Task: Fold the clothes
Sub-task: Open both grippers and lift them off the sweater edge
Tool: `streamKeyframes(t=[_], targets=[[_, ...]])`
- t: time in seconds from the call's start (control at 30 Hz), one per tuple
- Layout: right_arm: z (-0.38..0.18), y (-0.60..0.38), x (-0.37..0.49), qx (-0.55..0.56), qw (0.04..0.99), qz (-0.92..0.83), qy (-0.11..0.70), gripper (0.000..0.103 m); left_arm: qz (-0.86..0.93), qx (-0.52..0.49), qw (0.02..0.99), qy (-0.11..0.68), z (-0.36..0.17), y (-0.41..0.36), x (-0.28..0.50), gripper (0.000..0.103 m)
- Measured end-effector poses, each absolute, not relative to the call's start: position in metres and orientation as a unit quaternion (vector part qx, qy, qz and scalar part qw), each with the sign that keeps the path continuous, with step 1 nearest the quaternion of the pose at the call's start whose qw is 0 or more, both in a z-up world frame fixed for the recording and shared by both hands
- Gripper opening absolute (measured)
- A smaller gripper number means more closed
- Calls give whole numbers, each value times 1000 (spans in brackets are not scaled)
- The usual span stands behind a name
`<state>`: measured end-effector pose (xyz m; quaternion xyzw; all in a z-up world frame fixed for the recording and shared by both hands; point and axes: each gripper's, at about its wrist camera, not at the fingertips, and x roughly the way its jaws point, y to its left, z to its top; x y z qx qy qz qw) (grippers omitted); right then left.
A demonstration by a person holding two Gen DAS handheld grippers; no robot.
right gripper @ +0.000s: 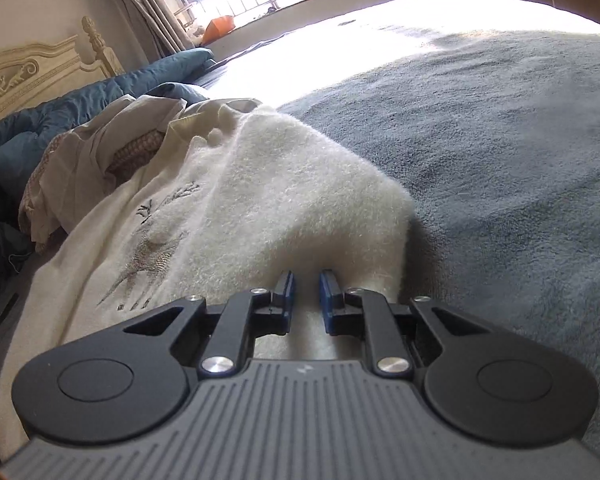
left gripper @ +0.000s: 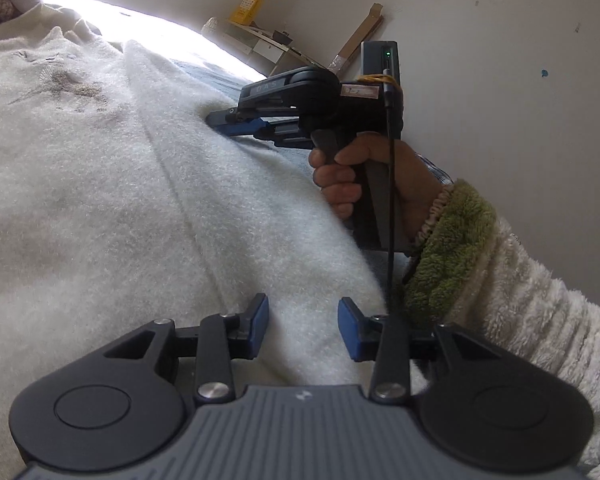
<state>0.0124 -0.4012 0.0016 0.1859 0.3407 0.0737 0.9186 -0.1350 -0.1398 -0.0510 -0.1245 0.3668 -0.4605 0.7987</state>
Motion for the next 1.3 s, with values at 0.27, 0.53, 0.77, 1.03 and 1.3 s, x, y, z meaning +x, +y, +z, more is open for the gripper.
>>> streamKeyframes(t=[0.27, 0.53, 0.77, 1.03, 1.3], targets=[[39, -371, 78, 123, 928, 100, 336, 16, -470, -134, 794, 363, -56, -135, -135, 40], [7, -328, 177, 115, 909, 109, 386, 16, -480, -142, 788, 358, -61, -131, -134, 40], [36, -340, 189, 133, 922, 94, 350, 17, -491, -164, 777, 358, -68, -123, -129, 40], [58, -335, 152, 96, 915, 135, 368, 16, -485, -161, 780, 360, -64, -124, -130, 40], [102, -427, -44, 136, 944, 90, 286, 24, -457, -145, 789, 384, -51, -125, -131, 40]])
